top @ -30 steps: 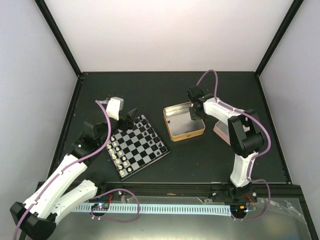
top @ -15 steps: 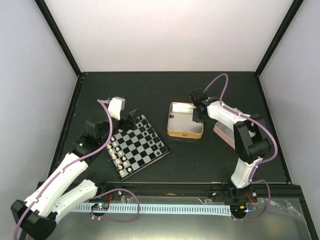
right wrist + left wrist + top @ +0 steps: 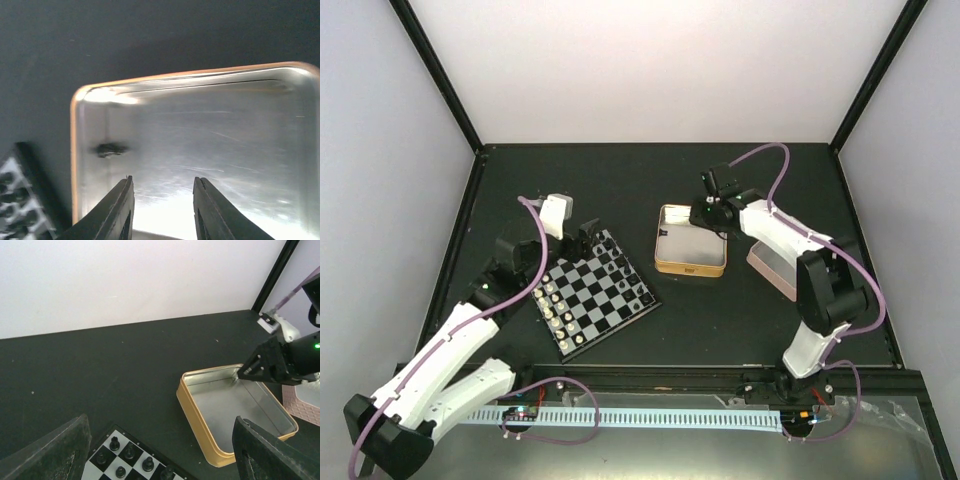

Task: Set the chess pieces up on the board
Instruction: Adjust the storage box at the center of the board, then pick up the chess piece from the storage box.

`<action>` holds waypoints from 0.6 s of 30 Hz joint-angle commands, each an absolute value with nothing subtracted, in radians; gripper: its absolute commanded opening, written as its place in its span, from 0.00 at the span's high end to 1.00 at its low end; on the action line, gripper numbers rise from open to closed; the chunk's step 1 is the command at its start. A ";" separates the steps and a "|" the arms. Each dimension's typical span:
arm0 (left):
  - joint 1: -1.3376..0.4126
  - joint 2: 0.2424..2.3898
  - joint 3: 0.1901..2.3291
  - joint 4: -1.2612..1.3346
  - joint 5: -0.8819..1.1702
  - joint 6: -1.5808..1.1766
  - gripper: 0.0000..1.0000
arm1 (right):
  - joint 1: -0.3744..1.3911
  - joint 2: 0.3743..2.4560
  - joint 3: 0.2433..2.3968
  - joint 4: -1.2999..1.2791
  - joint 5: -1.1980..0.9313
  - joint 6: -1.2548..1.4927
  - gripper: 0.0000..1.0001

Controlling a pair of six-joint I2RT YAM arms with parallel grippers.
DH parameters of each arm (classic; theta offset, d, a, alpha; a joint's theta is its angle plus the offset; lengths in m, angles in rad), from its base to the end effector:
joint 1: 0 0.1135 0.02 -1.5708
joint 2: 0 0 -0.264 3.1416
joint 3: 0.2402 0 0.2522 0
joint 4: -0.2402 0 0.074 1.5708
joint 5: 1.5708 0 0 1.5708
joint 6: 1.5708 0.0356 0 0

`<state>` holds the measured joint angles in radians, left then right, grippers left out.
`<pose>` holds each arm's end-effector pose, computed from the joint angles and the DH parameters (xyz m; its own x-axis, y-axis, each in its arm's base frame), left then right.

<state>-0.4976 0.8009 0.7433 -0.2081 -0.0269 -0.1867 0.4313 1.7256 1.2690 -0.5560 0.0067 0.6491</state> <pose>0.1674 -0.0898 0.3201 -0.3111 -0.0422 -0.9495 0.4036 0.8986 -0.1722 0.3317 0.1524 0.2272 -0.8646 0.2675 -0.4254 0.1353 0.9392 0.3156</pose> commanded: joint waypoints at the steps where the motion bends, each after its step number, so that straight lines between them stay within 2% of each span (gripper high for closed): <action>1: -0.490 0.824 0.755 -0.180 0.016 -0.251 0.21 | 0.450 1.786 1.252 -0.376 -0.162 0.840 0.67; 8: -0.491 0.881 0.761 -0.178 0.107 -0.309 0.22 | 0.493 1.900 1.219 -0.213 -0.204 1.160 0.68; 18: -0.489 0.860 0.761 -0.224 0.069 -0.302 0.22 | 0.520 1.944 1.199 -0.202 -0.109 1.448 0.70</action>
